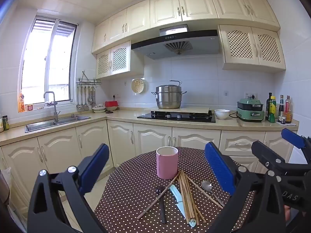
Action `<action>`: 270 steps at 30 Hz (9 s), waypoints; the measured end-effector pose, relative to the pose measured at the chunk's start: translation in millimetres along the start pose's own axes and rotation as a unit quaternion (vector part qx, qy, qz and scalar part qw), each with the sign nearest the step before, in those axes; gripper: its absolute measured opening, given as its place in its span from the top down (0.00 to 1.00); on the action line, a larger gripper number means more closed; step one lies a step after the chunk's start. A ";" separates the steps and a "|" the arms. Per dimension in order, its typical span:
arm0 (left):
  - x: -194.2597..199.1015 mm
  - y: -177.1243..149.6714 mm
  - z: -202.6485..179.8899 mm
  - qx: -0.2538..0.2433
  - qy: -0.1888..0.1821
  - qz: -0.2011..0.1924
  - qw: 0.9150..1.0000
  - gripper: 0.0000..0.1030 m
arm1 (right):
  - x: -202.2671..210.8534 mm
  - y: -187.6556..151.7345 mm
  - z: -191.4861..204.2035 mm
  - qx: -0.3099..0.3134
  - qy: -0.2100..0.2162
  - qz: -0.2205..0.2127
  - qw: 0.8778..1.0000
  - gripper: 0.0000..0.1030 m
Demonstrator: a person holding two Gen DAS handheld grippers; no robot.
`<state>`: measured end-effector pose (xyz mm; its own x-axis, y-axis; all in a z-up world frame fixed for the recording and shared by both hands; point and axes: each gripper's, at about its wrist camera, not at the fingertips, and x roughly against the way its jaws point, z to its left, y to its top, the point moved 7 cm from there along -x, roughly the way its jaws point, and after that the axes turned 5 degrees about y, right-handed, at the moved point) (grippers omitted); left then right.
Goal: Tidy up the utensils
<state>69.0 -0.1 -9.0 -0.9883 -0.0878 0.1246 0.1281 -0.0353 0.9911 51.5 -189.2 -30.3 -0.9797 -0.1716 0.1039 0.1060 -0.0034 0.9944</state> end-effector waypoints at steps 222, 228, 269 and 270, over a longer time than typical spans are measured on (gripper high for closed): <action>-174.5 -118.0 -53.2 -0.042 -0.196 0.298 0.933 0.95 | -233.4 -200.2 -22.8 0.056 0.104 0.563 0.818 0.84; -160.2 -100.1 -46.1 -0.015 -0.193 0.266 0.944 0.95 | -244.8 -198.1 -17.6 0.033 0.111 0.566 0.816 0.95; -259.9 44.6 -25.8 0.105 -0.109 0.031 0.988 0.95 | -293.7 54.6 1.7 -0.106 0.205 0.129 0.965 0.96; -264.2 43.0 -25.4 0.108 -0.108 0.031 0.988 0.95 | -298.2 55.4 5.0 -0.109 0.201 0.122 0.966 0.96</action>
<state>337.7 -3.7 -0.4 -0.9767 0.1319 0.1691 0.1913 0.1791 0.9651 348.6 -133.3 -6.1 -0.7804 -0.5617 0.2747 0.4018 -0.1139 0.9086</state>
